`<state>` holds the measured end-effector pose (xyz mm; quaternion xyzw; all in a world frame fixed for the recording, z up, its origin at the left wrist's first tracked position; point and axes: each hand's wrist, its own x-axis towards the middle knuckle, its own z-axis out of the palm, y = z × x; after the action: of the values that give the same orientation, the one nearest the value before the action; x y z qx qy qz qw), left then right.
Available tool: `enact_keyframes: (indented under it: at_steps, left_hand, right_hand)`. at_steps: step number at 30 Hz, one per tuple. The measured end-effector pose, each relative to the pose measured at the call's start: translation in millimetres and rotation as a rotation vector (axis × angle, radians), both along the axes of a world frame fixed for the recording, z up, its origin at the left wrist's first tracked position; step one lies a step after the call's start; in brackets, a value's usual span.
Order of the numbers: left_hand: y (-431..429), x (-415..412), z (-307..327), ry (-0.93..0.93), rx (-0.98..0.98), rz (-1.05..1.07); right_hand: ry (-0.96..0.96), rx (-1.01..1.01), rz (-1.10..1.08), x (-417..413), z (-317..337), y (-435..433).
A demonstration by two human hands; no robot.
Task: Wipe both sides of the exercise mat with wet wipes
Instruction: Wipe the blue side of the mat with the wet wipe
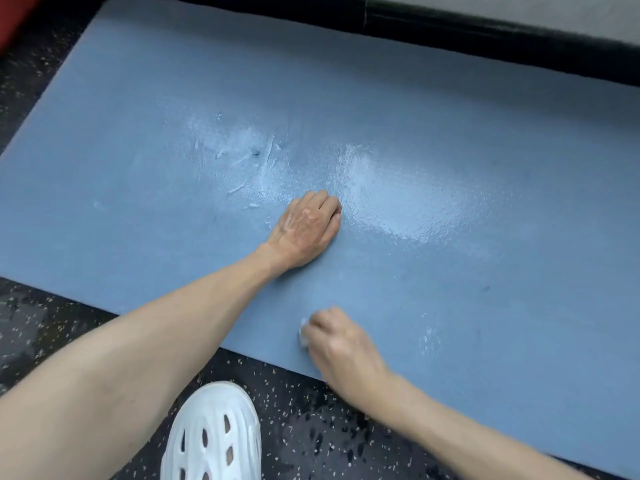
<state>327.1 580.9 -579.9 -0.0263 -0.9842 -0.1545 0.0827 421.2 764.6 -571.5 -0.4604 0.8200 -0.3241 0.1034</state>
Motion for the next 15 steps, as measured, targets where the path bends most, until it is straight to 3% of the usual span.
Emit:
enact_keyframes:
  at_steps: [5, 11, 15]
  left_hand:
    - [5, 4, -6, 0.016, -0.033, 0.043]
    - [3, -7, -7, 0.037, -0.035, 0.022]
    - [0, -4, -6, 0.028, -0.036, -0.003]
  right_hand:
    - [-0.03, 0.084, 0.236, 10, 4, 3]
    - [0.071, 0.012, -0.052, -70, 3, -45]
    - [-0.011, 0.027, 0.097, -6, 9, 1]
